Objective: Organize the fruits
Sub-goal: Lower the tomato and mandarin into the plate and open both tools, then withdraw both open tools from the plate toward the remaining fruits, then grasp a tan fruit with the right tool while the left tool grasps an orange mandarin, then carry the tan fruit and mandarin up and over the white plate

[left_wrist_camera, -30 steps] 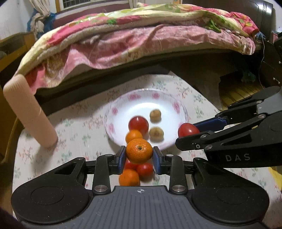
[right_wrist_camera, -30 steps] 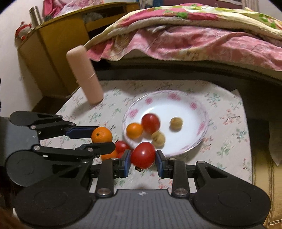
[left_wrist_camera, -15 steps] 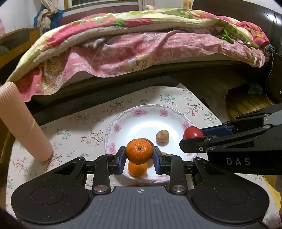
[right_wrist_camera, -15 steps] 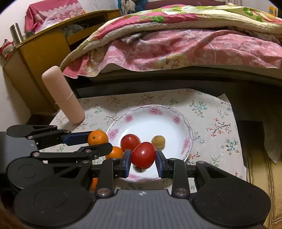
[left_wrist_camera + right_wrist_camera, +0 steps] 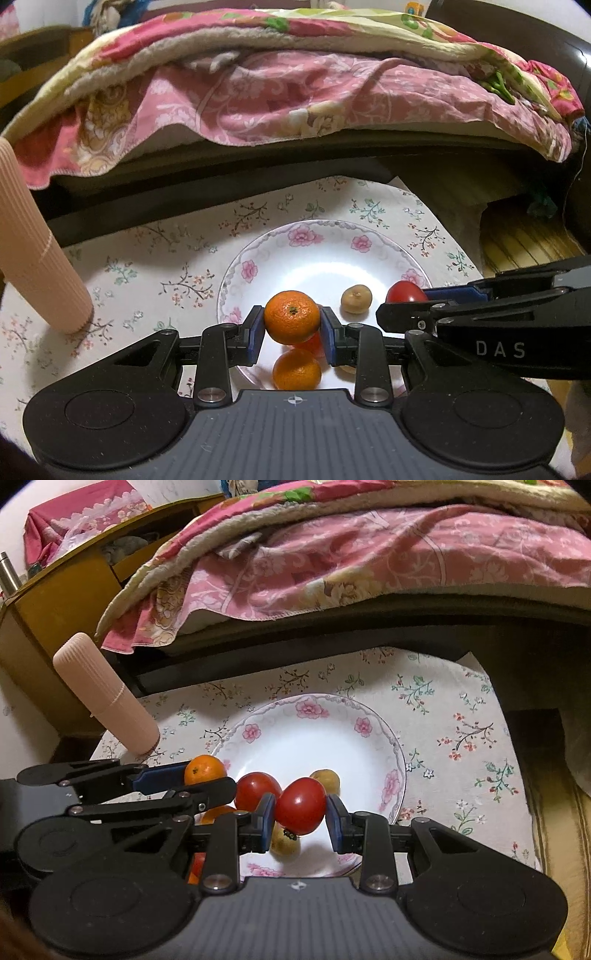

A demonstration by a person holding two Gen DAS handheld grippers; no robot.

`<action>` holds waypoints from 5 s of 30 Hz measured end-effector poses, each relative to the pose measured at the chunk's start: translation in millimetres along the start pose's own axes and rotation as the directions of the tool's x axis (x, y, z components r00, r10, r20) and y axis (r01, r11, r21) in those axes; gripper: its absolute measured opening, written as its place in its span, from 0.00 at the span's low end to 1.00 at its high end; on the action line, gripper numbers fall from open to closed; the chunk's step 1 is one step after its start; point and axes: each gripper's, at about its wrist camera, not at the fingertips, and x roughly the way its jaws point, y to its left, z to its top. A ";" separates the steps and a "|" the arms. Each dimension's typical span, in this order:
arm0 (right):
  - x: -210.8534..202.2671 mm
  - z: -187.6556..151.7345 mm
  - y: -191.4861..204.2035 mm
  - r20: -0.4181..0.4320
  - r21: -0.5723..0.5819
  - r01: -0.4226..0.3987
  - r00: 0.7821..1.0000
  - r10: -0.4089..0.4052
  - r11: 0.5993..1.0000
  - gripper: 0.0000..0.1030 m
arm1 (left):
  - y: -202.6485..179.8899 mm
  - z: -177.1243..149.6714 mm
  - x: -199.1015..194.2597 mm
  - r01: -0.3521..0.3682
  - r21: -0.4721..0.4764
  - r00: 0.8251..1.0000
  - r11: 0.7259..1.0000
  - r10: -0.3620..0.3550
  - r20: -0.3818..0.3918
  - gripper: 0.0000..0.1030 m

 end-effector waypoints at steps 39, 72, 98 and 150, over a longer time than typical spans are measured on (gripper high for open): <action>-20.7 -1.0 2.0 0.045 0.019 -0.015 0.999 0.014 1.000 0.34 | -5.7 -18.7 -34.4 0.005 0.088 1.000 0.996 -0.006 0.011 0.60; 2.6 -83.1 71.5 -0.213 -0.240 -0.197 0.966 0.146 0.951 0.34 | 23.5 -108.6 -52.7 0.134 0.198 0.970 0.971 -0.088 -0.225 0.67; -3.2 -80.6 45.2 -0.212 -0.214 -0.113 0.975 0.067 0.970 0.28 | 11.9 -88.5 -24.0 0.086 0.210 0.980 0.974 -0.045 -0.195 0.68; -0.6 -103.0 56.2 -0.242 -0.372 -0.089 0.970 -0.004 0.924 0.29 | -10.5 -128.1 -50.6 -0.008 0.224 0.976 0.974 0.057 -0.212 0.64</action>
